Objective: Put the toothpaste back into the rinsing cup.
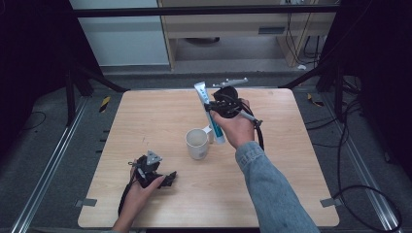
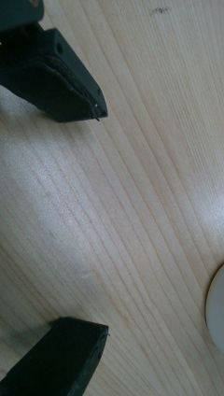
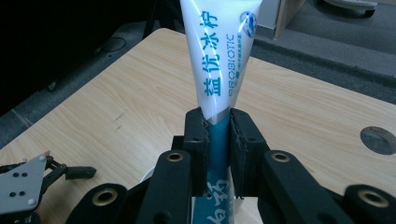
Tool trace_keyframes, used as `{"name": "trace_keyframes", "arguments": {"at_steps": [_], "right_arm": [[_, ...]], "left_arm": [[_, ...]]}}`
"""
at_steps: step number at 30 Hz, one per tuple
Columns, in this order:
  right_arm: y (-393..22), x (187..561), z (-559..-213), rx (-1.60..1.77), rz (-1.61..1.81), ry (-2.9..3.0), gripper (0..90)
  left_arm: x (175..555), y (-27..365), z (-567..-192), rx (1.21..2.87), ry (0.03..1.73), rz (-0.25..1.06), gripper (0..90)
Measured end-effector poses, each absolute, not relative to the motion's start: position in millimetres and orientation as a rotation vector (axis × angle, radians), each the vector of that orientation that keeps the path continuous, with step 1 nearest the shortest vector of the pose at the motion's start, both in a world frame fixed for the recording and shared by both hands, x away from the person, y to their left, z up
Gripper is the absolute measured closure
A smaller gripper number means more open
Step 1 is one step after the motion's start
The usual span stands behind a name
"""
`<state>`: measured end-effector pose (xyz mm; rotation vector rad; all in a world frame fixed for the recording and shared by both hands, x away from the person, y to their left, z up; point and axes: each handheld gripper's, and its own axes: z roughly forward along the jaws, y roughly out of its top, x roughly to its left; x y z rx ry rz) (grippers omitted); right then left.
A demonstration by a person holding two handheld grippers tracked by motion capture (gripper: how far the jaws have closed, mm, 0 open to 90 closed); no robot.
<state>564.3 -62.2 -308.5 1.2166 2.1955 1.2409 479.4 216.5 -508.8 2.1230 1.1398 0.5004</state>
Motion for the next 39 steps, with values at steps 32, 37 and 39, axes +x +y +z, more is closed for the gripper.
{"name": "trace_keyframes", "arguments": {"at_steps": [32,37,39], "right_arm": [[-32.8,587.0,-315.7,1.218,1.262,2.185,78.5],[-29.0,587.5,-314.2,1.220,1.282,2.169,78.5],[-27.3,587.2,-313.6,1.221,1.288,2.161,78.6]], "left_arm": [[479.9,216.7,-508.8,2.124,1.136,0.499,0.0],[480.0,216.5,-509.0,2.121,1.137,0.499,0.0],[480.1,216.5,-509.0,2.121,1.137,0.498,0.0]]}}
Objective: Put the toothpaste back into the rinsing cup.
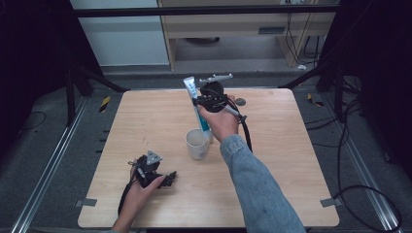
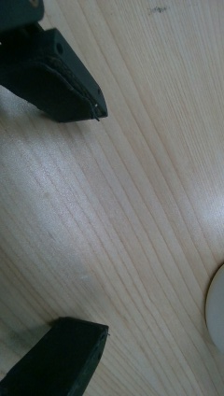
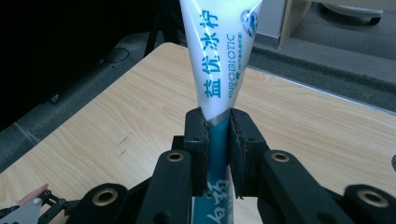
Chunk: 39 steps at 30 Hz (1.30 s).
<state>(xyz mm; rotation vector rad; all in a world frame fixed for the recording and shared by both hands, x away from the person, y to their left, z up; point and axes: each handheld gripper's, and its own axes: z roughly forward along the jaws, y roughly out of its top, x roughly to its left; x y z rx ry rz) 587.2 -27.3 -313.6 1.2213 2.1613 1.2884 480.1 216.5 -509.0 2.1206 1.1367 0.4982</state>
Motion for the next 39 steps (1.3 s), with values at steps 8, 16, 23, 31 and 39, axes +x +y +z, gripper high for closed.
{"name": "trace_keyframes", "arguments": {"at_steps": [8,16,23,31,39], "right_arm": [[-21.7,585.0,-315.5,1.205,1.337,2.119,78.6],[-17.3,579.6,-323.5,1.195,1.356,2.084,78.6],[-20.1,575.7,-331.1,1.219,1.378,2.057,78.6],[-19.9,573.9,-337.7,1.220,1.384,2.029,78.6],[-17.2,573.3,-342.7,1.212,1.389,2.019,78.6]], "left_arm": [[480.1,216.5,-509.0,2.121,1.137,0.498,0.0],[480.1,216.5,-509.0,2.120,1.137,0.499,0.0],[480.1,216.5,-509.1,2.119,1.137,0.499,0.0],[480.2,216.5,-509.1,2.119,1.137,0.500,0.0],[480.2,216.5,-509.1,2.119,1.137,0.500,0.0]]}}
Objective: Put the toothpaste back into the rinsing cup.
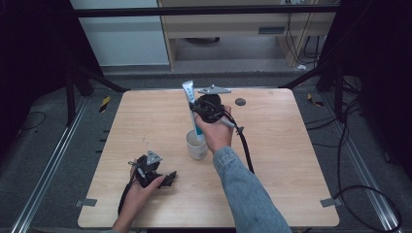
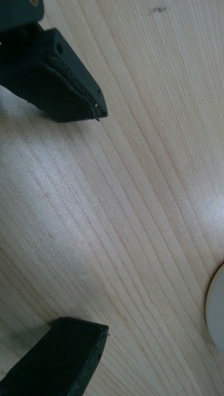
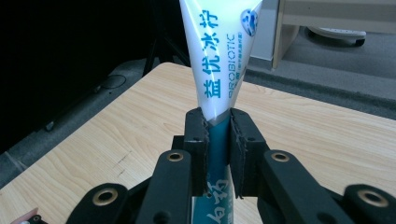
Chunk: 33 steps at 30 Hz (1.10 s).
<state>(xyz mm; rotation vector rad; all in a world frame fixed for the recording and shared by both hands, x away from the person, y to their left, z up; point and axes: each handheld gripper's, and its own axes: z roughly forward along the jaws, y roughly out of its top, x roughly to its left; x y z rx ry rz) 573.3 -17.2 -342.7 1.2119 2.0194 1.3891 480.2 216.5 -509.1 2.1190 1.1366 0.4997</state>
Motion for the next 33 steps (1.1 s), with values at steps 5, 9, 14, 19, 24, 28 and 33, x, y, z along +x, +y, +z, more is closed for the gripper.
{"name": "trace_keyframes", "arguments": {"at_steps": [5,9,14,19,24,28,33], "right_arm": [[-16.8,570.8,-344.7,1.206,1.403,1.999,78.6],[-15.6,566.4,-347.2,1.199,1.403,1.975,78.6],[-12.8,563.6,-350.8,1.184,1.399,1.971,78.5],[-12.1,560.7,-353.1,1.177,1.397,1.960,78.5],[-14.1,558.5,-359.0,1.195,1.388,1.951,78.6],[-15.5,556.3,-362.8,1.198,1.389,1.930,78.5],[-15.1,551.6,-368.0,1.205,1.379,1.909,78.5]], "left_arm": [[480.2,216.5,-509.1,2.119,1.136,0.500,0.0],[480.2,216.6,-509.0,2.120,1.136,0.499,0.0],[480.2,216.5,-509.1,2.119,1.136,0.500,0.0],[480.3,216.6,-509.1,2.120,1.136,0.500,0.0],[480.5,216.5,-509.1,2.120,1.135,0.500,0.0],[480.5,216.5,-509.1,2.120,1.135,0.499,0.0],[480.5,216.5,-509.1,2.119,1.135,0.499,0.0]]}}
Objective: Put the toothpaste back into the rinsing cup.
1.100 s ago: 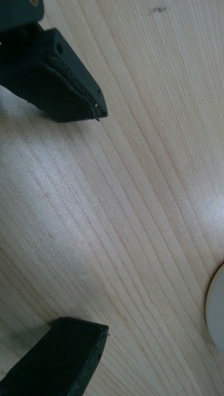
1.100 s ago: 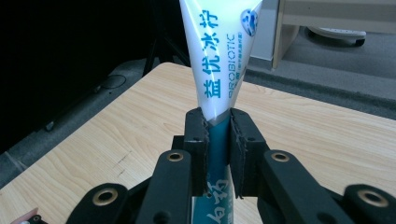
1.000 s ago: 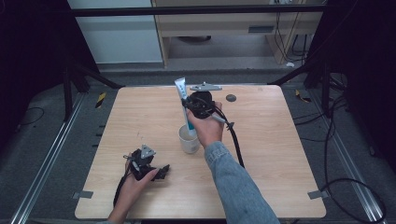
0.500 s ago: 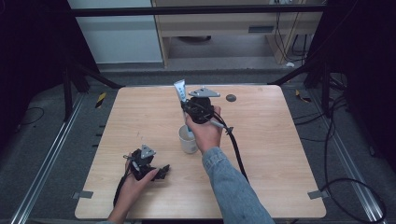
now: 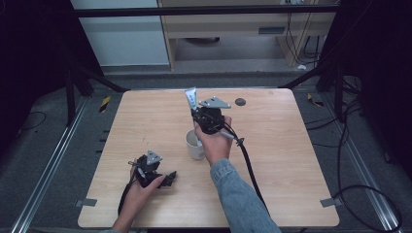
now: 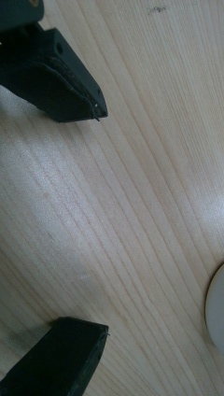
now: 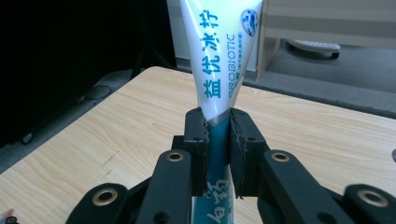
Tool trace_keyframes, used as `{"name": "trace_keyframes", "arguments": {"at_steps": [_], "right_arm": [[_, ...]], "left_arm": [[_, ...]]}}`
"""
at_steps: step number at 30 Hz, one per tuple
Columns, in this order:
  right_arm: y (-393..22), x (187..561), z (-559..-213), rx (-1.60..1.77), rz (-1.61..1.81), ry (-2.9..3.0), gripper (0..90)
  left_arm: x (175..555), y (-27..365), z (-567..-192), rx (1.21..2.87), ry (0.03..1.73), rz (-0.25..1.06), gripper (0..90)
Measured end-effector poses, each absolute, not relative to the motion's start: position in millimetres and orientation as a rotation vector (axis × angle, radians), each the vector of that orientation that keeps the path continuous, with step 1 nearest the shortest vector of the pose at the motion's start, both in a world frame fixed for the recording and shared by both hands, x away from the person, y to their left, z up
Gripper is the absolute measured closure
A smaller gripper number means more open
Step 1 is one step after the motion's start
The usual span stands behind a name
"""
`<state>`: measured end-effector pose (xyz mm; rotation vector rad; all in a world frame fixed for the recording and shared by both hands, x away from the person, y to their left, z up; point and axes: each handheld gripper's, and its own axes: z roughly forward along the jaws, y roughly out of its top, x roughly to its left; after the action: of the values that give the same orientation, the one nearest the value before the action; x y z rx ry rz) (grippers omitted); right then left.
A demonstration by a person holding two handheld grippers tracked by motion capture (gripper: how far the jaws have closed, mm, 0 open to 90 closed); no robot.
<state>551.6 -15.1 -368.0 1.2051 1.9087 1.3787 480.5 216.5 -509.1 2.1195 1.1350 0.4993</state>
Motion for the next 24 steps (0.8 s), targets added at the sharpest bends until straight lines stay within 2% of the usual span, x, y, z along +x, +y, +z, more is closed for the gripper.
{"name": "trace_keyframes", "arguments": {"at_steps": [24], "right_arm": [[-12.5,538.7,-400.6,1.199,1.365,1.883,78.4]], "left_arm": [[480.4,216.5,-509.1,2.121,1.137,0.497,0.0]]}}
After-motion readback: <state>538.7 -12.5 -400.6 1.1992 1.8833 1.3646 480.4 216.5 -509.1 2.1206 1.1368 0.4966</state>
